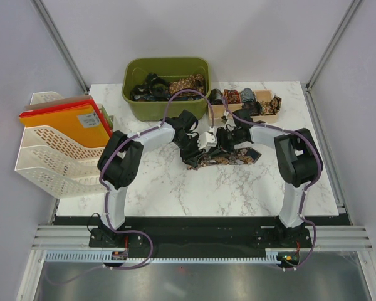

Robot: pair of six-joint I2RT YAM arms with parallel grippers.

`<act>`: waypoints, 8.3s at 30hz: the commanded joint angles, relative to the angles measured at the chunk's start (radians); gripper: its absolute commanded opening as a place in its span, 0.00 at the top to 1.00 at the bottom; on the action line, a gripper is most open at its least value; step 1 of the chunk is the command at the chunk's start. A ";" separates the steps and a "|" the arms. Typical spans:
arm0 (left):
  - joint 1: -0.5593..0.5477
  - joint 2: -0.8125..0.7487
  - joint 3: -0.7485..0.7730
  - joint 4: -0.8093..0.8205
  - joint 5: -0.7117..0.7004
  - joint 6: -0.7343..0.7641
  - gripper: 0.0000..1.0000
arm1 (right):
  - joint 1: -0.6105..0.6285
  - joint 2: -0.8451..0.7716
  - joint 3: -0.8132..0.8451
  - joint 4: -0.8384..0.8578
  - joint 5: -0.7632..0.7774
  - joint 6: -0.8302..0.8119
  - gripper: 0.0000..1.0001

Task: Roll the ties
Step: Roll the tie at the center of the board.

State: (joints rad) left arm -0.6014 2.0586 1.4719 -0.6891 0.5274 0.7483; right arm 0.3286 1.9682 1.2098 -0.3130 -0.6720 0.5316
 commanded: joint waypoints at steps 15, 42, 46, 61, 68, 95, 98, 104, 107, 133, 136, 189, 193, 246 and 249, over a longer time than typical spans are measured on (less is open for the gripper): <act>0.008 0.072 -0.061 -0.113 -0.093 0.028 0.90 | 0.099 0.041 0.027 0.115 -0.077 0.099 0.62; 0.011 0.074 -0.064 -0.113 -0.087 0.031 0.90 | 0.104 0.110 -0.075 0.382 -0.169 0.298 0.96; 0.012 0.074 -0.067 -0.113 -0.089 0.034 0.90 | 0.095 0.095 -0.084 0.382 -0.163 0.297 1.00; 0.014 0.080 -0.062 -0.115 -0.087 0.033 0.90 | 0.093 0.087 -0.059 0.339 -0.173 0.306 0.53; 0.014 0.077 -0.061 -0.113 -0.086 0.034 0.90 | 0.109 0.145 -0.056 0.357 -0.181 0.303 0.69; 0.065 -0.198 -0.154 0.017 0.128 0.088 0.32 | 0.001 0.241 -0.096 0.230 -0.061 0.165 1.00; 0.071 -0.225 -0.182 0.051 0.125 0.091 0.22 | -0.005 0.250 -0.095 0.215 -0.043 0.159 1.00; 0.089 -0.319 -0.337 0.247 0.046 0.077 0.00 | -0.013 0.279 -0.070 0.189 -0.023 0.146 1.00; 0.089 -0.348 -0.407 0.371 0.017 0.077 0.00 | -0.011 0.285 -0.059 0.175 -0.015 0.137 1.00; -0.034 -0.084 -0.165 0.192 -0.116 -0.052 0.39 | 0.015 0.190 -0.142 0.288 -0.046 0.245 1.00; -0.034 -0.087 -0.160 0.148 -0.055 0.009 0.61 | 0.030 0.155 -0.180 0.308 -0.057 0.286 1.00; 0.049 -0.224 -0.289 0.243 0.048 0.134 0.13 | 0.026 0.294 -0.030 0.210 -0.032 0.061 1.00; 0.031 -0.218 -0.282 0.243 0.051 0.152 0.13 | 0.024 0.304 -0.026 0.210 -0.029 0.065 1.00; -0.035 0.011 -0.133 -0.044 -0.104 0.072 0.98 | 0.010 0.221 0.099 -0.061 0.055 -0.057 0.80; -0.006 -0.021 -0.124 -0.012 -0.083 0.043 0.98 | 0.015 0.250 0.086 -0.093 0.098 -0.096 0.82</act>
State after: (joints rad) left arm -0.6540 2.0052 1.4029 -0.5705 0.4755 0.8143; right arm 0.3248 2.1357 1.3190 -0.2920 -0.7387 0.5453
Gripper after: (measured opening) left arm 0.492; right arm 0.193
